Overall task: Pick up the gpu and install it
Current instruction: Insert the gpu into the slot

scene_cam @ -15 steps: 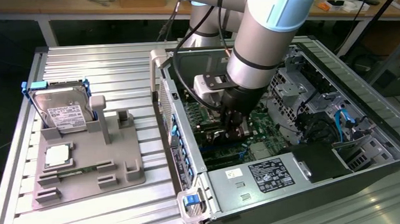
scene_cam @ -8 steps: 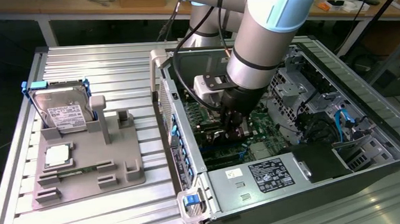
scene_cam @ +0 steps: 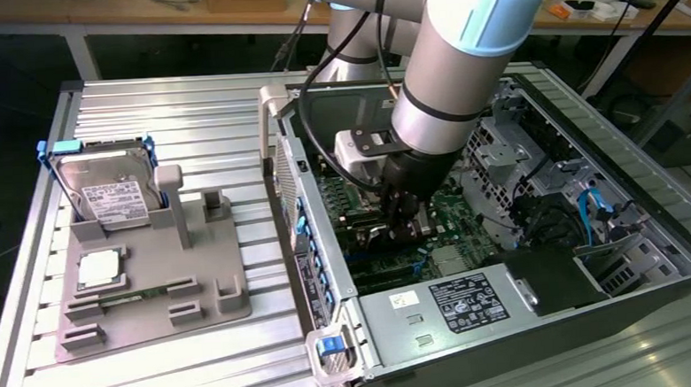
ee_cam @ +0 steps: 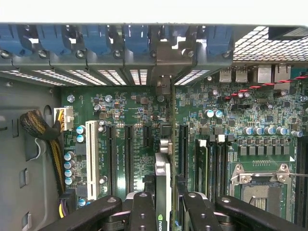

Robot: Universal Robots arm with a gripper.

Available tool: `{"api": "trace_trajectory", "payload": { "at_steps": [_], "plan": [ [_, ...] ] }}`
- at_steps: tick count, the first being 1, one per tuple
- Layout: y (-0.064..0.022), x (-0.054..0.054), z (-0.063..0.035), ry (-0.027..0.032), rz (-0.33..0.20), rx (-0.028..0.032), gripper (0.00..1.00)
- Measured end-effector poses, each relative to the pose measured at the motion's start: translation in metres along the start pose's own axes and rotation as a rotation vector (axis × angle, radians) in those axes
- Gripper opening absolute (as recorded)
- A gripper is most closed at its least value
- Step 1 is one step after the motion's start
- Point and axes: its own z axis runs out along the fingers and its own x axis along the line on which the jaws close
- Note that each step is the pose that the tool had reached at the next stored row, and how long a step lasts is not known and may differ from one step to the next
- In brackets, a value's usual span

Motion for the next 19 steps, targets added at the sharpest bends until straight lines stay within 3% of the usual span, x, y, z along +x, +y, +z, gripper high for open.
{"api": "trace_trajectory", "payload": {
  "at_steps": [5, 19],
  "plan": [
    [0.0, 0.0002, 0.0058, 0.0, 0.0, 0.0031, 0.27],
    [0.0, 0.0, 0.0012, -0.0001, 0.0, 0.0033, 0.27]
  ]
}}
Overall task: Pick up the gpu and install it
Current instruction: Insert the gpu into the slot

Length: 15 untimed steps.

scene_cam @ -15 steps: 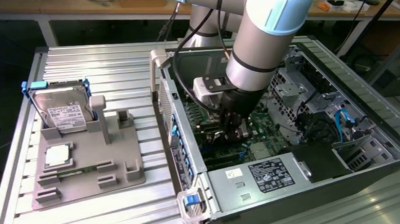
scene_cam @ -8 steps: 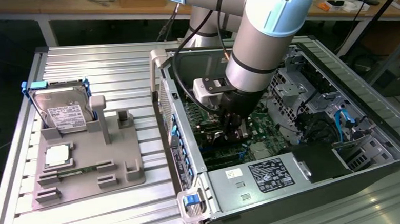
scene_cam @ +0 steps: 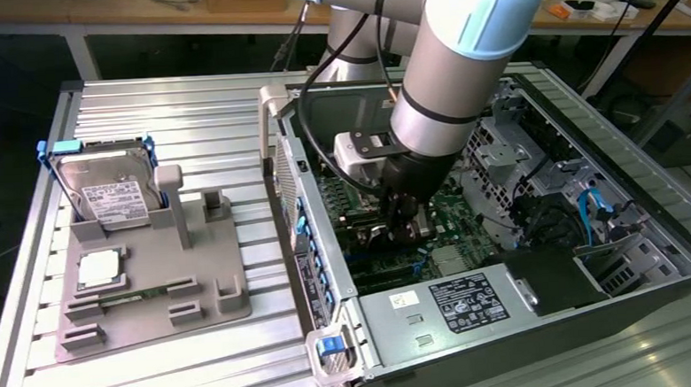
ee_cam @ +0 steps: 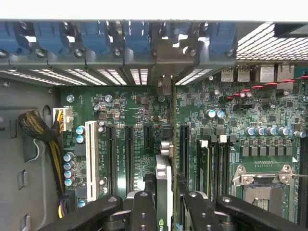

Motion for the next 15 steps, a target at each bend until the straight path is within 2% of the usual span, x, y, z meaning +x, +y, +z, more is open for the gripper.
{"api": "trace_trajectory", "payload": {
  "at_steps": [7, 11, 15],
  "plan": [
    [0.0001, 0.0001, -0.0002, -0.0009, 0.0, -0.0002, 0.27],
    [0.0011, 0.0, 0.0, -0.009, 0.0, 0.0, 0.27],
    [0.0042, 0.0, 0.0004, -0.0146, 0.0, -0.0004, 0.27]
  ]
}}
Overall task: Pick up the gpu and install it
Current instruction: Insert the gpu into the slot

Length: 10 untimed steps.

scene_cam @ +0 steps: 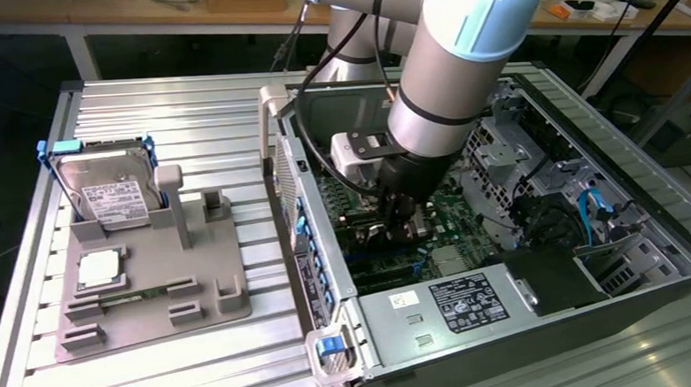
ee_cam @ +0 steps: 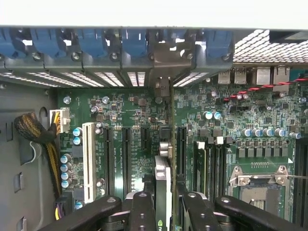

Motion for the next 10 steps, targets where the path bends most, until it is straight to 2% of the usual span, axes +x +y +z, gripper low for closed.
{"api": "trace_trajectory", "payload": {
  "at_steps": [10],
  "plan": [
    [0.0, 0.0002, 0.0017, 0.0001, 0.0, -0.0001, 0.27]
  ]
}}
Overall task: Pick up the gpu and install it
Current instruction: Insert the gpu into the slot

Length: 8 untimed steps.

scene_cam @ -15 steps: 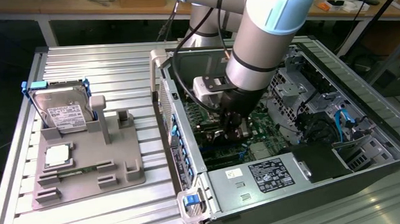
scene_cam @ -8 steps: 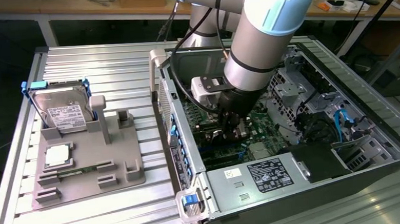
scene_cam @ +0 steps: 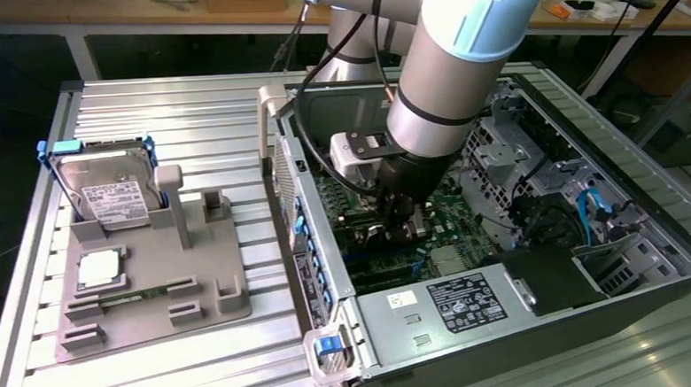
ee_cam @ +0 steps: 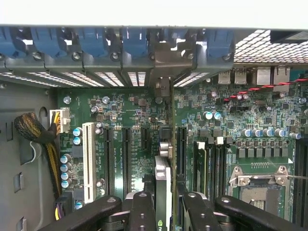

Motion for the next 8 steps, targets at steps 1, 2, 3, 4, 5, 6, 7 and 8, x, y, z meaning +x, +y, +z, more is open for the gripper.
{"api": "trace_trajectory", "payload": {
  "at_steps": [1, 2, 3, 4, 5, 6, 7, 8],
  "plan": [
    [0.0, 0.0, 0.0011, -0.0011, 0.0, -0.0001, 0.27],
    [0.0, 0.0, 0.0021, -0.0021, 0.0, 0.0002, 0.27],
    [0.0, 0.0, 0.0025, -0.0017, 0.0, 0.0002, 0.27],
    [0.0, 0.0, 0.0032, -0.0018, 0.0, 0.0002, 0.27],
    [0.0, 0.0001, 0.0037, -0.0018, 0.0, 0.0002, 0.27],
    [-0.0001, 0.0001, 0.0042, -0.002, 0.0, 0.0003, 0.27],
    [-0.0001, 0.0001, 0.0042, -0.0021, 0.0, 0.0004, 0.27],
    [-0.0001, 0.0001, 0.0042, -0.0021, 0.0, 0.0004, 0.27]
  ]
}}
